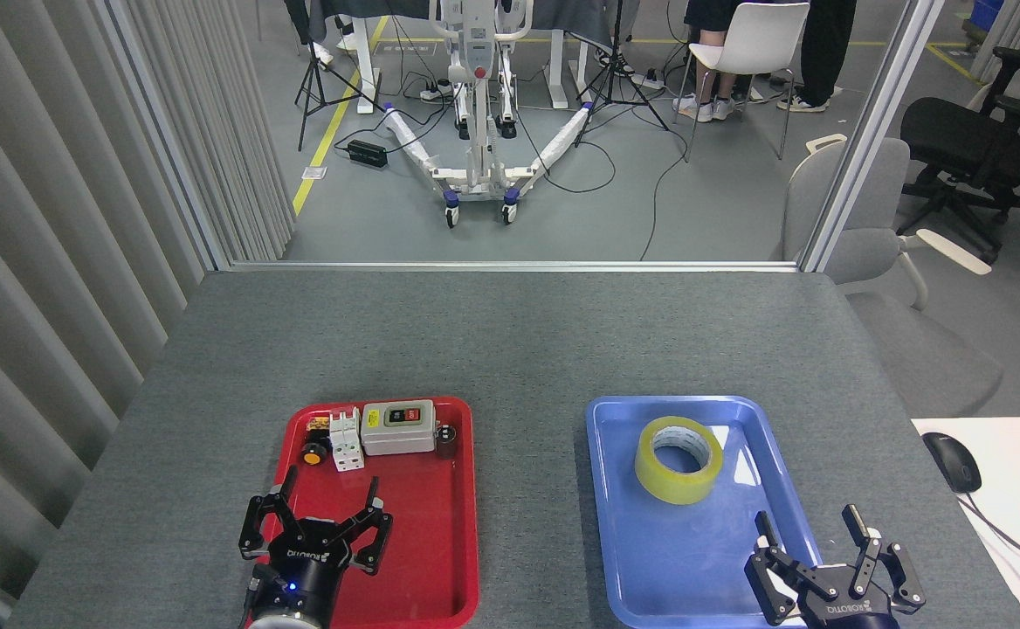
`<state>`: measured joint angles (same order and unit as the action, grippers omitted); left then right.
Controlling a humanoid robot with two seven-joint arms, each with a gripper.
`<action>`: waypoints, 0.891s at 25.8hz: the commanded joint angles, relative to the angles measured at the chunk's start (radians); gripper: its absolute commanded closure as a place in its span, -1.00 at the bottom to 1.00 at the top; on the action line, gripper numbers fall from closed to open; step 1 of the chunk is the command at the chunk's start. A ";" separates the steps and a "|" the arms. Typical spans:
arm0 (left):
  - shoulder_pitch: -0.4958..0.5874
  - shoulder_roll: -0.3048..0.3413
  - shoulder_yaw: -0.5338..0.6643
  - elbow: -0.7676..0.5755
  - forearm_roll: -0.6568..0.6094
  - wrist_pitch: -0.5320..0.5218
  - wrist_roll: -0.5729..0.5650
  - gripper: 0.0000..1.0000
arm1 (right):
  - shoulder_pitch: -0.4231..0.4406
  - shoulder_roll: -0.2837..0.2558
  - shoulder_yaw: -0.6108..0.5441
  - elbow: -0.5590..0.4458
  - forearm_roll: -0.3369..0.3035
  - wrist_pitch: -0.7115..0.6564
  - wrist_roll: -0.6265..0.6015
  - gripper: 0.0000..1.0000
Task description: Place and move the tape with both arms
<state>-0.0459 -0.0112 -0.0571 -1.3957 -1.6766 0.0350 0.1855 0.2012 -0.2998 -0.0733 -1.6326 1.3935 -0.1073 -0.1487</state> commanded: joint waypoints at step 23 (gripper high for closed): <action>0.000 -0.003 0.000 -0.006 0.000 0.011 0.005 -1.00 | -0.014 0.019 -0.002 0.005 -0.001 0.003 0.000 -0.99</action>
